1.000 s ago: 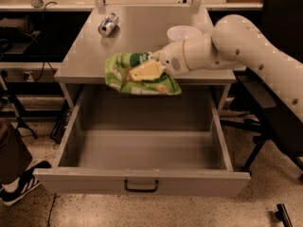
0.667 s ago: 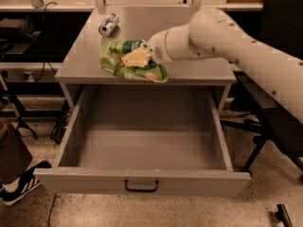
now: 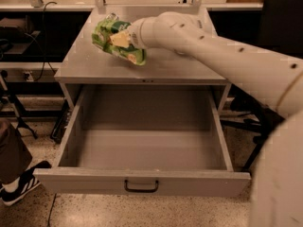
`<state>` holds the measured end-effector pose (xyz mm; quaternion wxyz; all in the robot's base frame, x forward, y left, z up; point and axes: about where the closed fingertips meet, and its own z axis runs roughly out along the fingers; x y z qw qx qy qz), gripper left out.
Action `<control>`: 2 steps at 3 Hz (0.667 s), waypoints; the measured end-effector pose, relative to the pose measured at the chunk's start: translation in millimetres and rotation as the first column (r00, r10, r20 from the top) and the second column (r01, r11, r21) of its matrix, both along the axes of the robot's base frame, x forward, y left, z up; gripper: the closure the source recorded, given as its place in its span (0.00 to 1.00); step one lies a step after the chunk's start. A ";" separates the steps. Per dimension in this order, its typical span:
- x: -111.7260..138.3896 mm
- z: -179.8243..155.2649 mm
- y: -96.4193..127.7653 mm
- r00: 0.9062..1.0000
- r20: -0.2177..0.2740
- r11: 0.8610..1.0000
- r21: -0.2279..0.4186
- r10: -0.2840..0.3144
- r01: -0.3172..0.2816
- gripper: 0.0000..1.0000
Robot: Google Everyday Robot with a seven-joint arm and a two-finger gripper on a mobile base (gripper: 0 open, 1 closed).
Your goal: Pick green rice chip bag from top drawer and place on counter
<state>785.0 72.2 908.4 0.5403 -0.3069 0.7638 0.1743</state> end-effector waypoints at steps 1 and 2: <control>8.6 1.8 4.2 1.000 0.003 1.000 0.015 -0.021 0.021 0.57; 8.7 1.6 6.5 1.000 0.004 1.000 0.015 -0.019 0.019 0.36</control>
Offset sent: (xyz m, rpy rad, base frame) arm 0.0103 0.0056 0.0026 0.0165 -0.0071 -0.0235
